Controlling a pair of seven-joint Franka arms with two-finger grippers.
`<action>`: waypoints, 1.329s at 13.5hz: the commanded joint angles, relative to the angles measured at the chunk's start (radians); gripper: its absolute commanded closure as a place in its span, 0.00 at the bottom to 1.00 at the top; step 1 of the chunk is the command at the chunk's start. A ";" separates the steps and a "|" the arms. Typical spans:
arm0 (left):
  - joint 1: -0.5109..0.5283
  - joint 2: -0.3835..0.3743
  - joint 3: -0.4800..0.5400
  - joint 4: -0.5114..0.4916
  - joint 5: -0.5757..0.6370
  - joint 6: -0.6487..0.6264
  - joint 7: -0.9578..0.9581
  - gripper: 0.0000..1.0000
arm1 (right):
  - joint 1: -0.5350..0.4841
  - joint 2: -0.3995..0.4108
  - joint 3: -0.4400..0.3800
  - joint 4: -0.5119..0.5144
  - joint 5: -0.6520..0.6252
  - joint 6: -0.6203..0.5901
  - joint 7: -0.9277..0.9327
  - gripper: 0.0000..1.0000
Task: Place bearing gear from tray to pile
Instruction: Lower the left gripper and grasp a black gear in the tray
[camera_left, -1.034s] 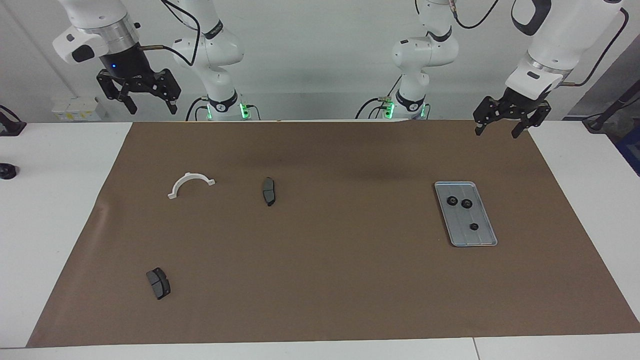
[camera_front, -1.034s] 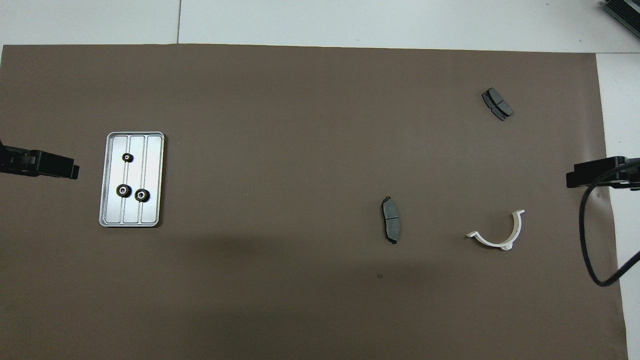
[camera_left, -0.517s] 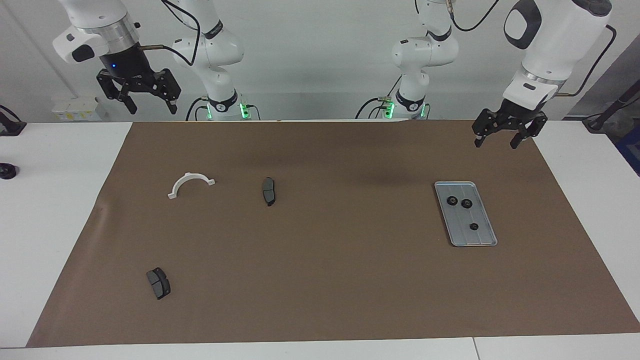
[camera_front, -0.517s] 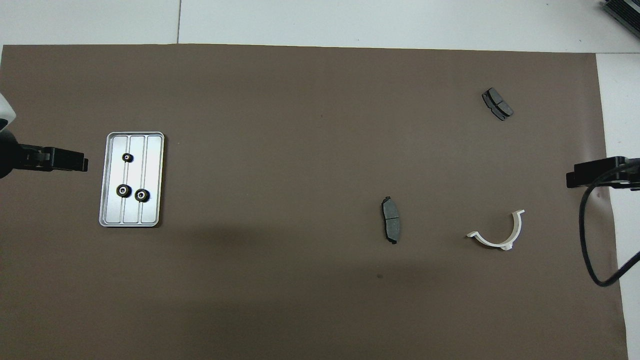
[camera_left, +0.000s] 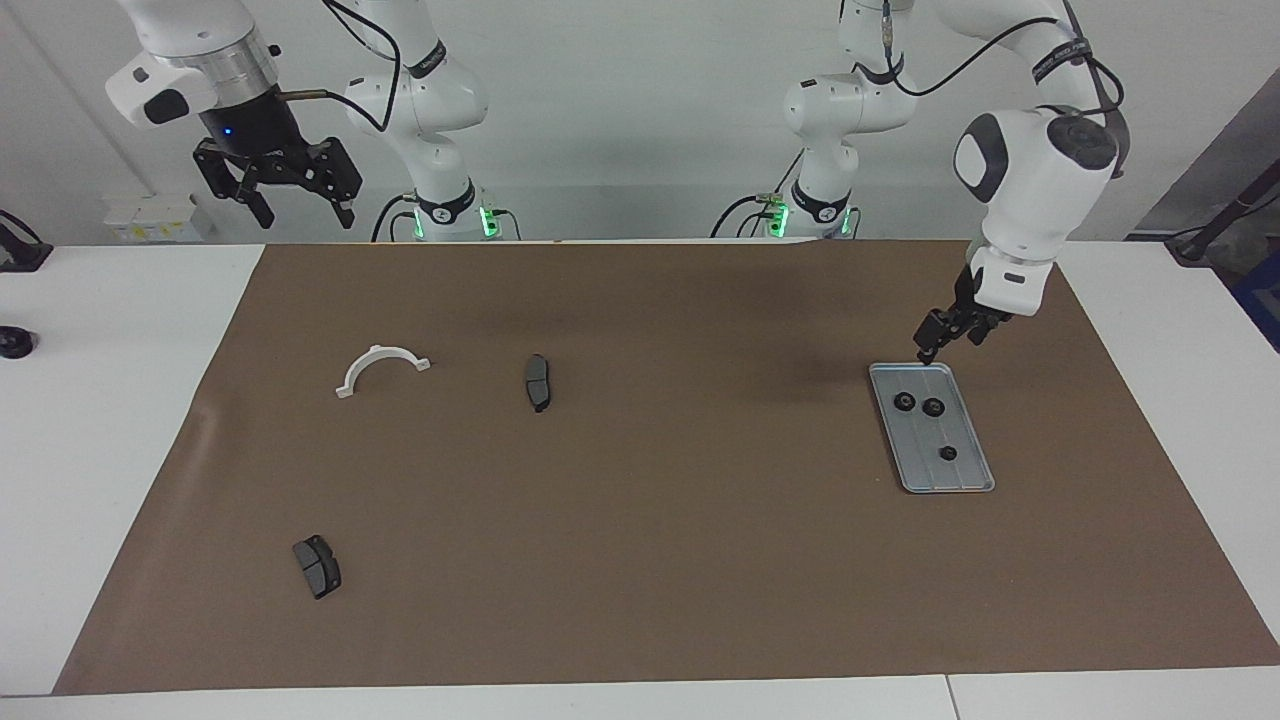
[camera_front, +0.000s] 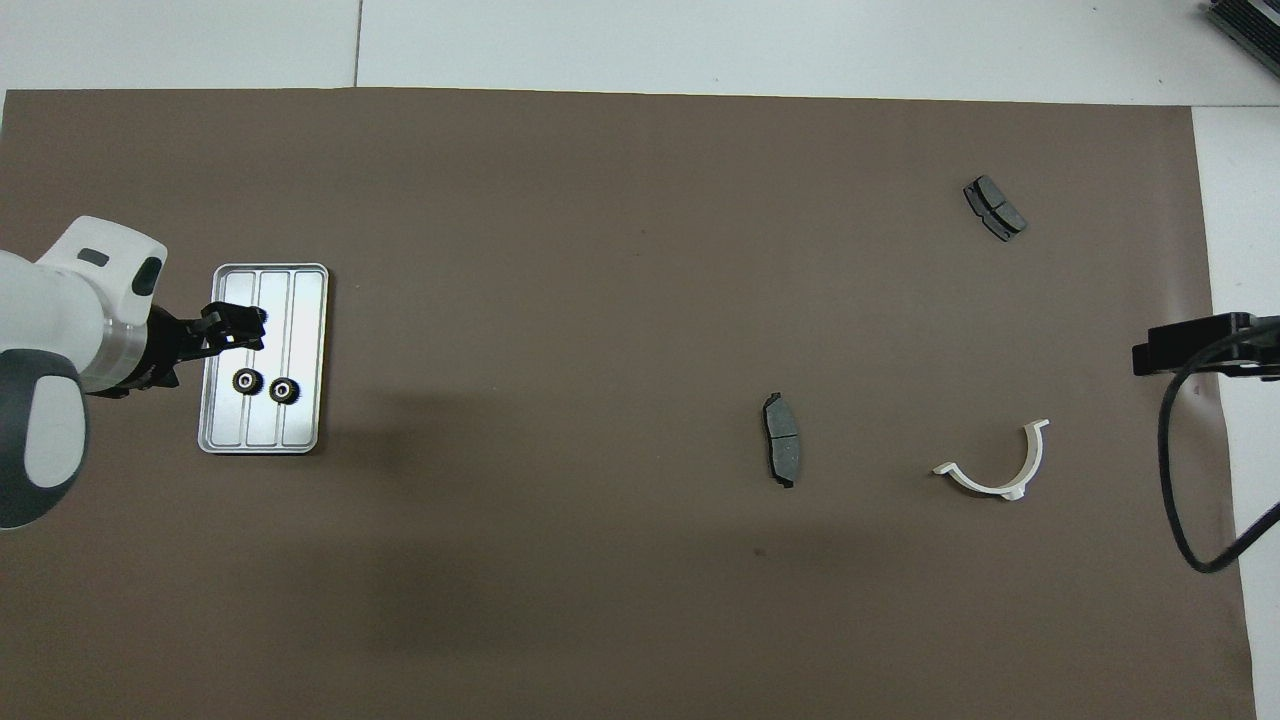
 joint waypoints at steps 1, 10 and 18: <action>-0.011 0.016 0.004 -0.126 0.027 0.161 -0.175 0.00 | -0.003 -0.024 0.004 -0.024 0.002 -0.002 -0.006 0.00; 0.023 0.133 0.007 -0.168 0.027 0.299 -0.231 0.26 | -0.003 -0.024 0.004 -0.024 0.002 -0.002 -0.006 0.00; 0.021 0.136 0.006 -0.214 0.027 0.350 -0.278 0.45 | -0.003 -0.024 0.004 -0.022 0.002 -0.002 -0.006 0.00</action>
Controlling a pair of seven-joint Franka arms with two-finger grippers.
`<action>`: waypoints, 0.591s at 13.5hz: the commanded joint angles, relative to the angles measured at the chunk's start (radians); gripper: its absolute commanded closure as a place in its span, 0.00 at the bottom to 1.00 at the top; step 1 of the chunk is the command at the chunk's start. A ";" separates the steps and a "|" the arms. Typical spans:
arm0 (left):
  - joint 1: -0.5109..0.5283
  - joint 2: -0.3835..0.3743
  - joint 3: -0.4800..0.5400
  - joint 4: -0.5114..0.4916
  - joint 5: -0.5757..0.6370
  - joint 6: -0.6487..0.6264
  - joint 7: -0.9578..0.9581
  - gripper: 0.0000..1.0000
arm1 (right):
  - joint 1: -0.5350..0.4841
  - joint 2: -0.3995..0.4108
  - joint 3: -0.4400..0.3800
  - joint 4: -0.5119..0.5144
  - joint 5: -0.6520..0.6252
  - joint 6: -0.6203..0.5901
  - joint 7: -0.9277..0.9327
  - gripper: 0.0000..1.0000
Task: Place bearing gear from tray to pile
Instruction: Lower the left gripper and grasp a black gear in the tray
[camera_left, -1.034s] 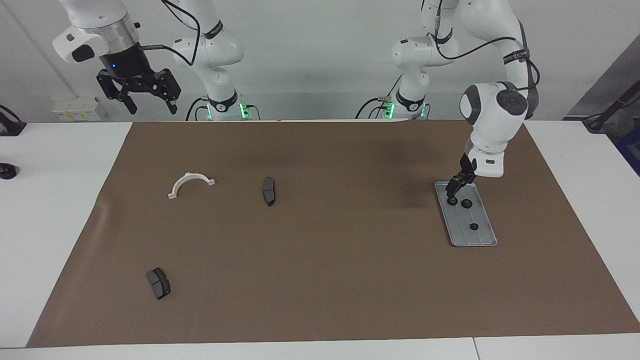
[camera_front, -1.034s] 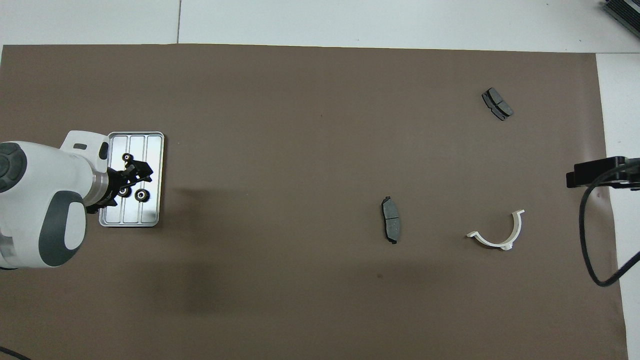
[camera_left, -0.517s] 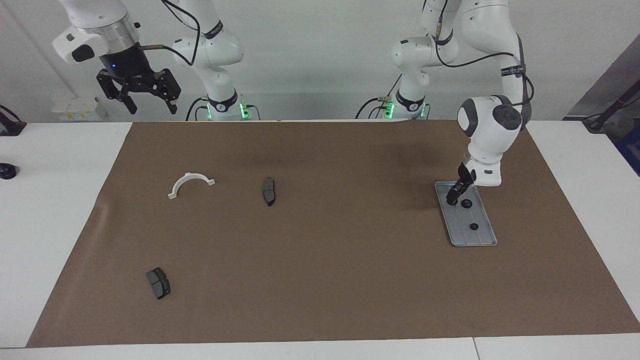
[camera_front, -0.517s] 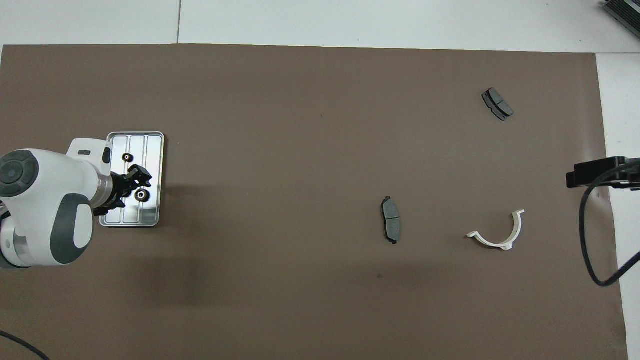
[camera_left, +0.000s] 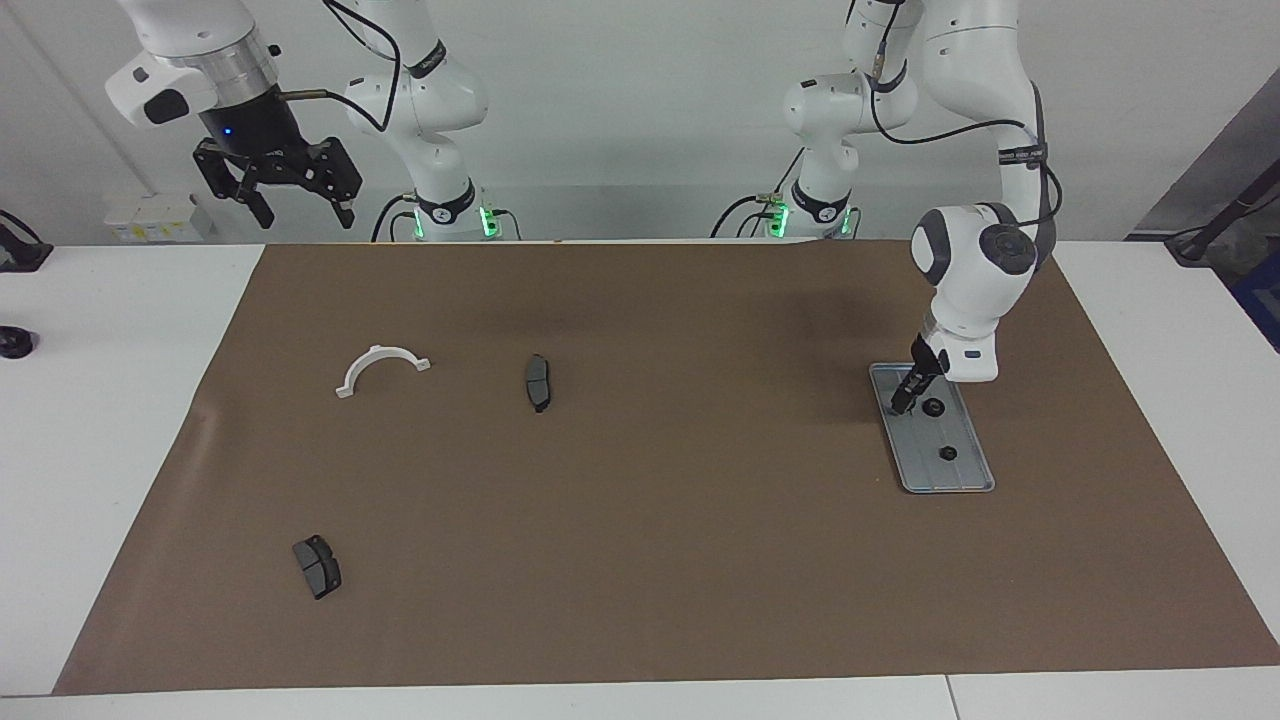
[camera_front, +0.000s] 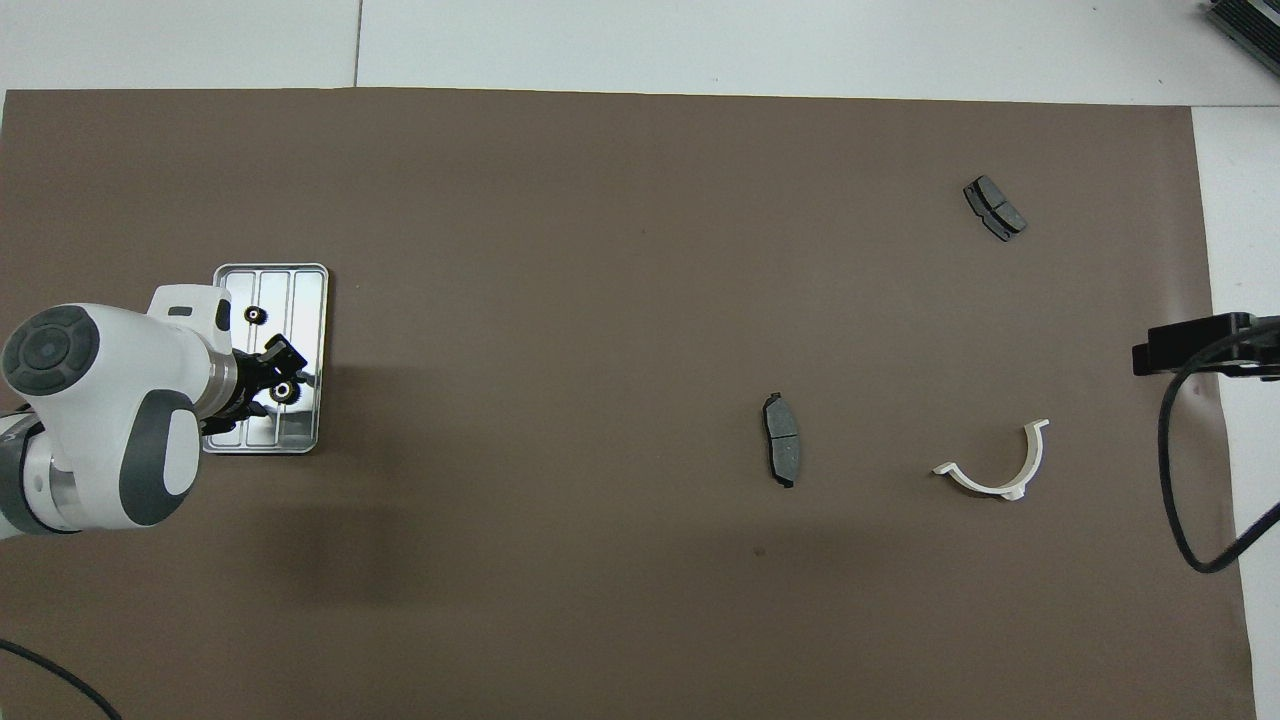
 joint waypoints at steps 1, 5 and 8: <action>0.005 -0.009 -0.002 -0.041 0.022 0.059 -0.024 0.47 | -0.003 -0.024 0.004 -0.022 0.002 -0.002 -0.006 0.00; 0.005 -0.007 -0.002 -0.040 0.022 0.066 -0.011 1.00 | -0.003 -0.024 0.004 -0.022 0.002 -0.002 -0.006 0.00; -0.007 -0.004 -0.001 0.026 0.031 -0.022 0.012 1.00 | -0.003 -0.024 0.003 -0.024 0.002 -0.002 -0.006 0.00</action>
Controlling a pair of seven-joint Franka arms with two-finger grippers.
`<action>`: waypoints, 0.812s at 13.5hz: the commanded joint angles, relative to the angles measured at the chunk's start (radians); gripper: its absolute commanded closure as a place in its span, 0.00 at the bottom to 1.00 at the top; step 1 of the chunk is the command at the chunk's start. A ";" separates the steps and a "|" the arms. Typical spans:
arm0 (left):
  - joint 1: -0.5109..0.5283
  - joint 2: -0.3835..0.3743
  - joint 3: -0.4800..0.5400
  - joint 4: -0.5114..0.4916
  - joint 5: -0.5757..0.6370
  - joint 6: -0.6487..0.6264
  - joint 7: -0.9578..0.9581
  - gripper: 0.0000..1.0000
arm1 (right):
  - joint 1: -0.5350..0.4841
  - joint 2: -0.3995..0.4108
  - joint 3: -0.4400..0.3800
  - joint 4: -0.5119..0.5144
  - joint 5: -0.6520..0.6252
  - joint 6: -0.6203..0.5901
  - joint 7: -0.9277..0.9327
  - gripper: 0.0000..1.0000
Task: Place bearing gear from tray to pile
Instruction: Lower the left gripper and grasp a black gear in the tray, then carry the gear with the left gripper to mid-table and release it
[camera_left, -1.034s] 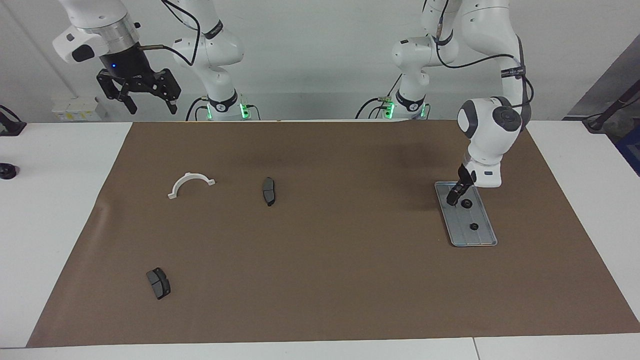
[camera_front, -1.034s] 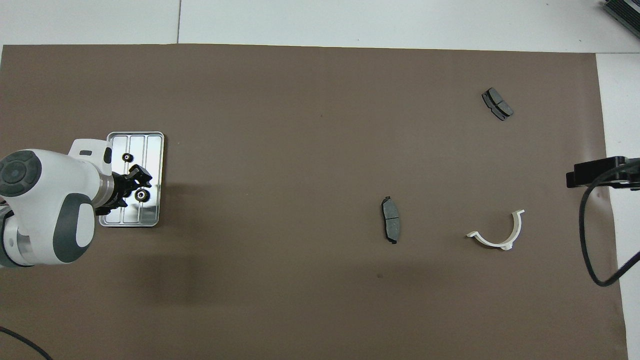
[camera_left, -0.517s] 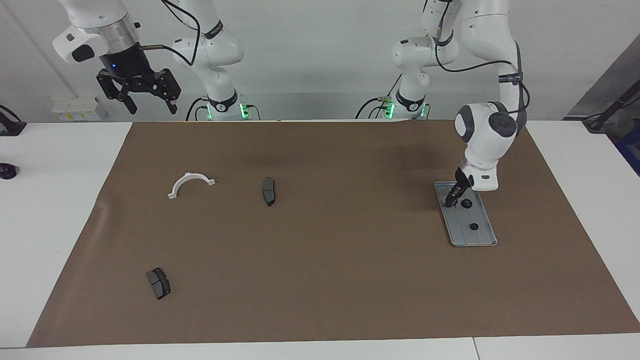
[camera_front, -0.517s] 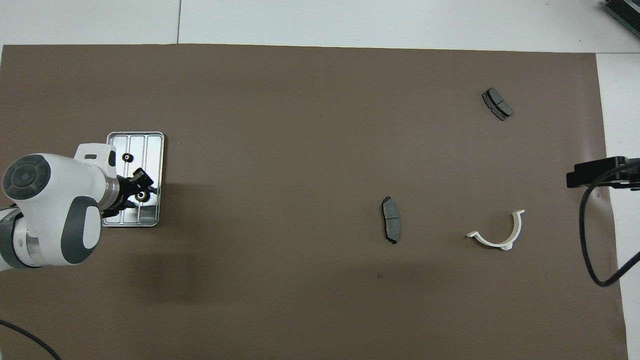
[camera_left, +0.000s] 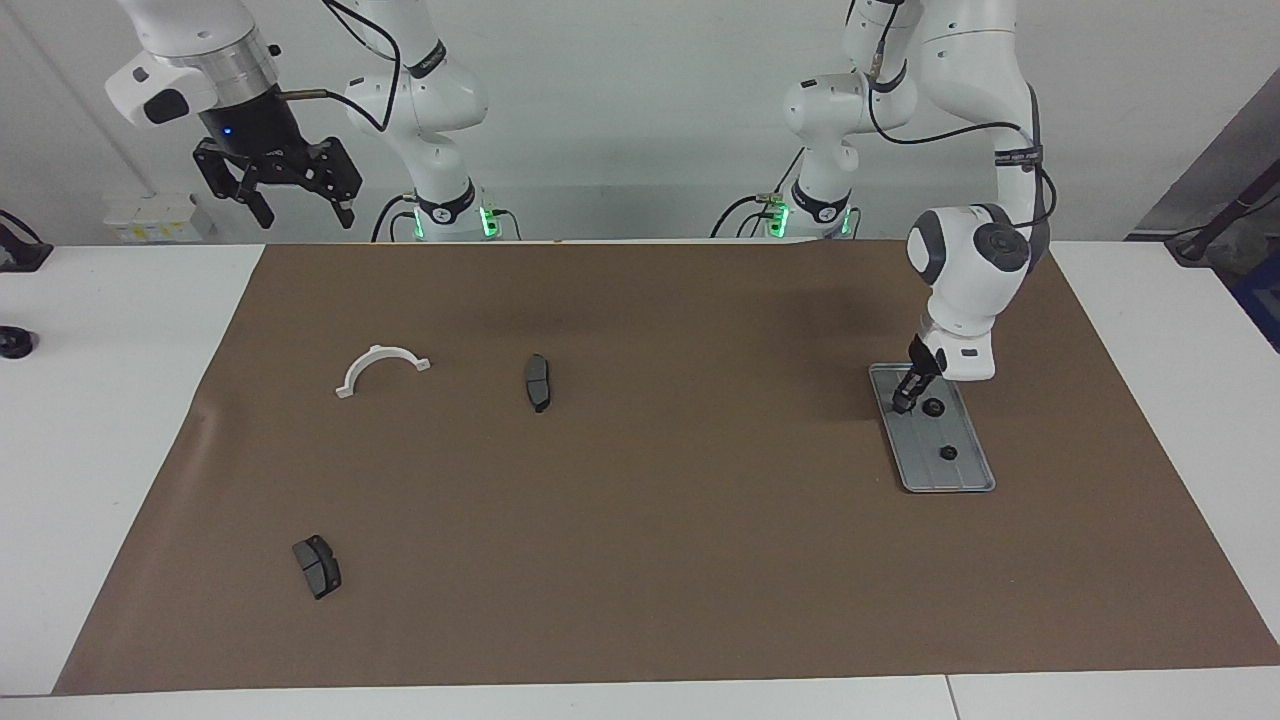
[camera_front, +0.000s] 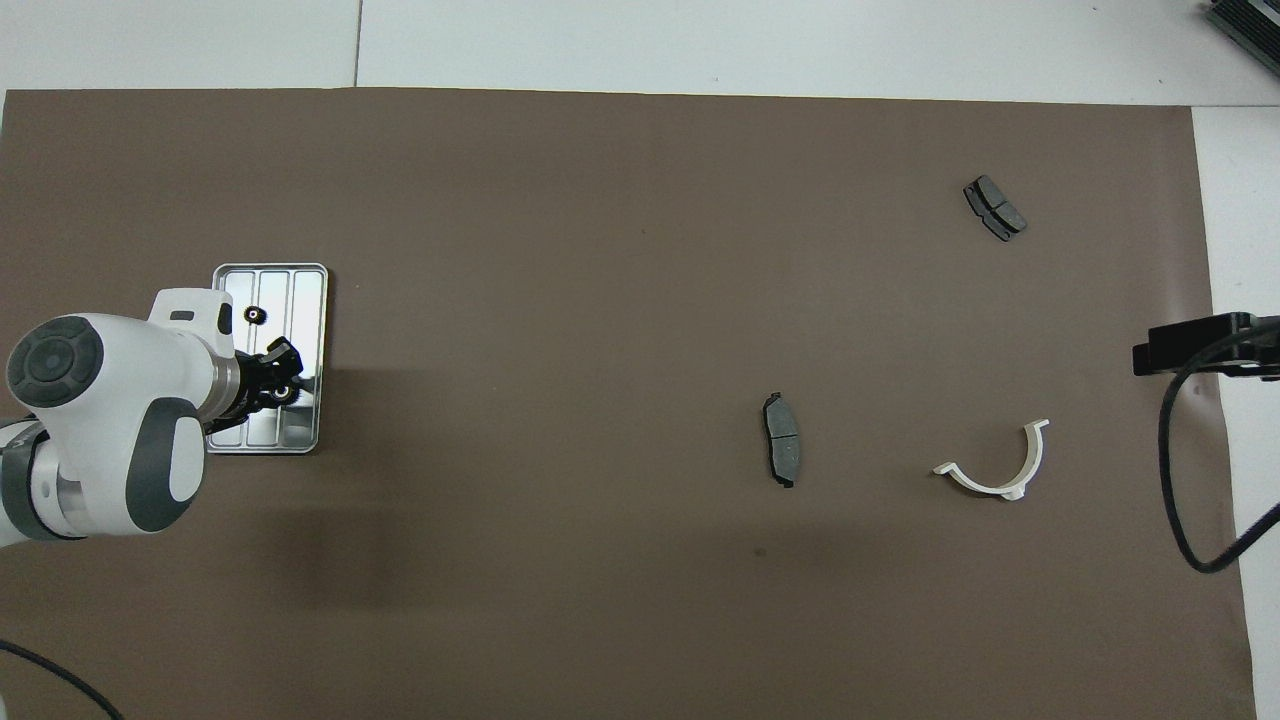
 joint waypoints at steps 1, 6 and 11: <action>-0.011 -0.011 -0.001 0.077 0.049 -0.119 0.026 1.00 | -0.003 -0.023 0.004 -0.022 0.002 -0.002 -0.006 0.00; -0.183 0.001 -0.023 0.326 0.078 -0.348 0.085 1.00 | -0.003 -0.023 0.003 -0.024 0.002 -0.002 -0.006 0.00; -0.430 0.082 -0.024 0.312 0.071 -0.083 0.076 1.00 | -0.003 -0.023 0.004 -0.022 0.002 -0.002 -0.006 0.00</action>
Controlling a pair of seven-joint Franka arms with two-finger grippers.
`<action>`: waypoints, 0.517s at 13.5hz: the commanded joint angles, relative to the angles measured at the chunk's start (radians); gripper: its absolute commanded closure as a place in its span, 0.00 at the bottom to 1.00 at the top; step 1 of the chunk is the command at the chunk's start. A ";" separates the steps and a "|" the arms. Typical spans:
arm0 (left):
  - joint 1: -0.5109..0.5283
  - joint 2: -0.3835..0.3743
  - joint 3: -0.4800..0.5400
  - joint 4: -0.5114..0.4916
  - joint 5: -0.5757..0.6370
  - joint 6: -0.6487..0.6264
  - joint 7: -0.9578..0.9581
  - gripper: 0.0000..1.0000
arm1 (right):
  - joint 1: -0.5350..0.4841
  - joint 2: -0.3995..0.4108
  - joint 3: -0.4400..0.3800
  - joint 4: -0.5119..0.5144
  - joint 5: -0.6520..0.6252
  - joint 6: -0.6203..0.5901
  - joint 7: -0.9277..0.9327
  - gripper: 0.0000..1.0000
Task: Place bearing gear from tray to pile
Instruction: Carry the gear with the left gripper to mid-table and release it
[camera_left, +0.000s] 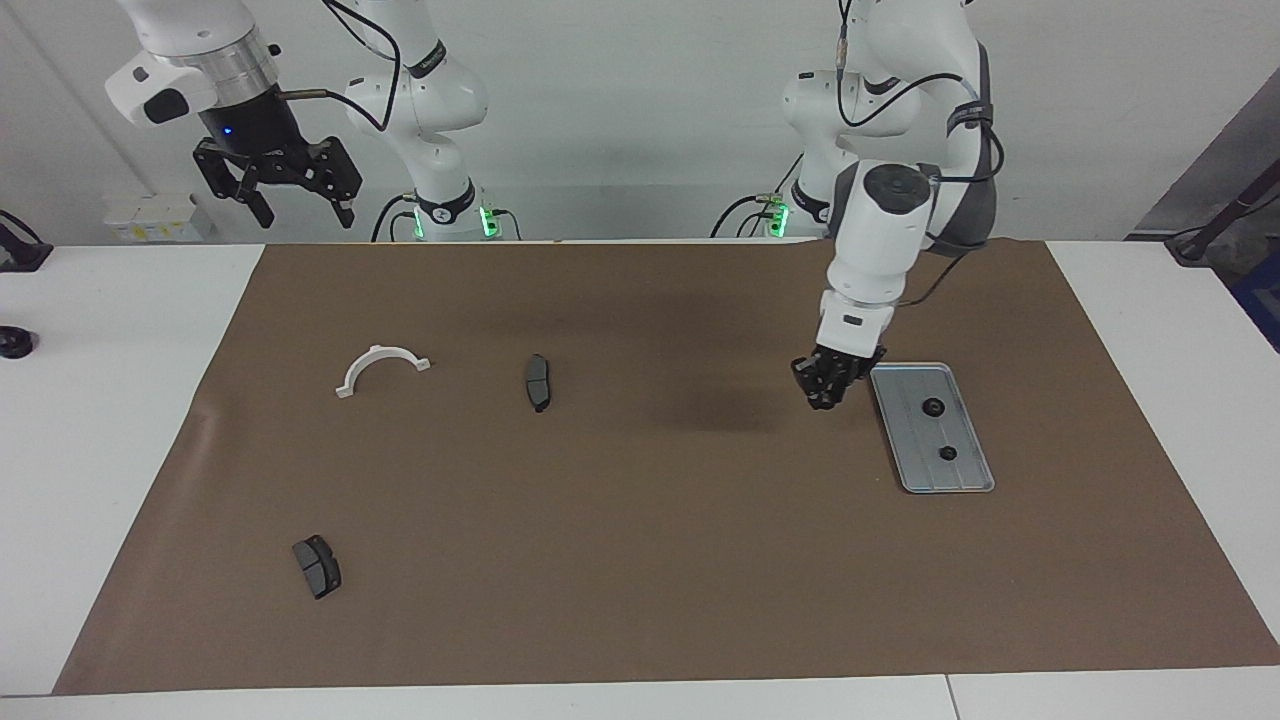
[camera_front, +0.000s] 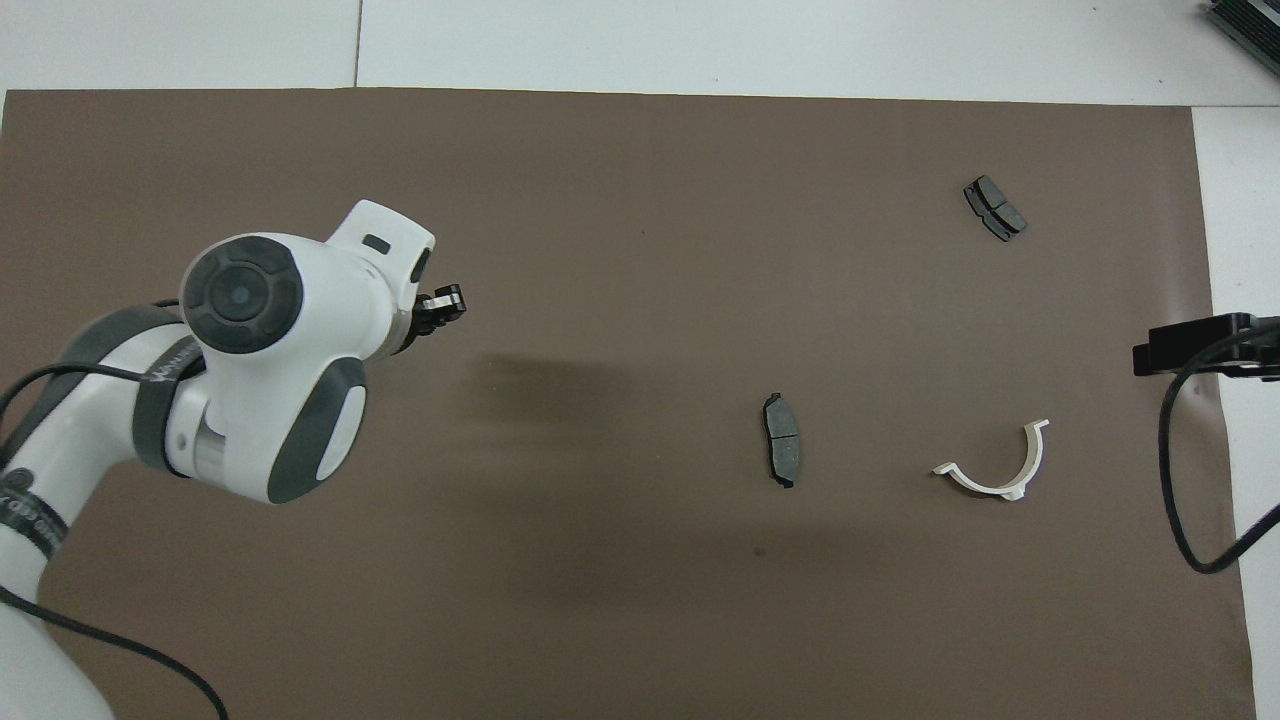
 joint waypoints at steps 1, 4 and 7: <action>-0.106 0.084 0.017 0.011 0.014 0.116 -0.006 1.00 | -0.003 -0.023 0.004 -0.022 0.002 -0.002 -0.006 0.00; -0.230 0.257 0.022 0.125 0.014 0.180 -0.063 1.00 | -0.003 -0.023 0.004 -0.024 0.002 -0.002 -0.006 0.00; -0.244 0.294 0.020 0.133 0.021 0.232 -0.083 0.73 | -0.016 -0.023 -0.006 -0.024 0.002 -0.002 -0.005 0.00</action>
